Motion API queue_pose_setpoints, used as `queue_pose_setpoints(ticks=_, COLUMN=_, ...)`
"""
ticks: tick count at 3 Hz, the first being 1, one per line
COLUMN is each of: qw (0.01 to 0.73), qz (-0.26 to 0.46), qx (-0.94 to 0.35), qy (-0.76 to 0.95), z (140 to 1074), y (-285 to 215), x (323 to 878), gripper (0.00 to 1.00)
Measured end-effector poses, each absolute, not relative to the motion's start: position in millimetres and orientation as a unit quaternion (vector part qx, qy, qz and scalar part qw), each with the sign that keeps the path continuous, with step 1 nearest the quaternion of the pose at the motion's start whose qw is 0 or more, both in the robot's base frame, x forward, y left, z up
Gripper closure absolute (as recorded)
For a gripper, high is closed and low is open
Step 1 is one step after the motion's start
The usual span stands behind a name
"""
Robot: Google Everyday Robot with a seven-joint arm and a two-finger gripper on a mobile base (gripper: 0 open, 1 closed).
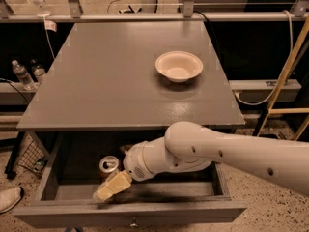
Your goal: Pick orange can from top drawer and place on counter
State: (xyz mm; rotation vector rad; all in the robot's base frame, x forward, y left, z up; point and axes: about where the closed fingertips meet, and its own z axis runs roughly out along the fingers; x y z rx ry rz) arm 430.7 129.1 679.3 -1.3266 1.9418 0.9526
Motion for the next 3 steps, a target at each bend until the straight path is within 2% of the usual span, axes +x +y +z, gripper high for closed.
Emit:
queue_pose_setpoints(ticks=1, qw=0.295, qz=0.366, qx=-0.5, qy=0.727, z=674.6, y=135.5, x=433.1, gripper=0.25)
queue_pose_setpoints(ticks=3, qw=0.3, qz=0.376, qx=-0.498, qy=0.722, z=672.7, y=137.7, x=431.2, gripper=0.87)
